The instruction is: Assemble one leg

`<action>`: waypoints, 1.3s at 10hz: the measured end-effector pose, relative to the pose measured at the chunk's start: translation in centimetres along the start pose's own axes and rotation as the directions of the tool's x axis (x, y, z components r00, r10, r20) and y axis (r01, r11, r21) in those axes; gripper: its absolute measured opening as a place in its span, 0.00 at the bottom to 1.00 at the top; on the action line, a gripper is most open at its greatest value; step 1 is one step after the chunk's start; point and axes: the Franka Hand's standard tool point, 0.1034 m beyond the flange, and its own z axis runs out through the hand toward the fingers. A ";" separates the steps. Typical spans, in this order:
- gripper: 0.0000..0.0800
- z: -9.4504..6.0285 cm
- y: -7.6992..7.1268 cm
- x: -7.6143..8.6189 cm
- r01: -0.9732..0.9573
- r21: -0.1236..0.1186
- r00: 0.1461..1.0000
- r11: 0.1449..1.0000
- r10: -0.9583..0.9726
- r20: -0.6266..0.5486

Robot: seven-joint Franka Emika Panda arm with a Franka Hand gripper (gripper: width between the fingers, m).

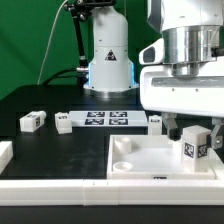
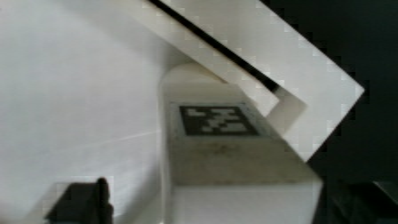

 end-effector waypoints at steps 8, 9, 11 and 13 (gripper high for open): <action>0.81 0.0 -0.2 -0.4 0.732 -0.006 0.681 0.681 -0.732 0.000; 0.81 0.0 -0.1 -0.2 0.806 -0.011 0.592 0.592 -0.806 0.000; 0.81 0.0 -0.2 -0.4 0.885 -0.022 0.466 0.466 -0.885 0.004; 0.69 0.0 0.0 -0.2 0.913 -0.029 0.406 0.406 -0.914 0.007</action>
Offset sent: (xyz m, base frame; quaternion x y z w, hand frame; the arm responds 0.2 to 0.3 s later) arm 0.0004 0.0068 0.0024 -0.0097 0.0099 -0.2316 0.9727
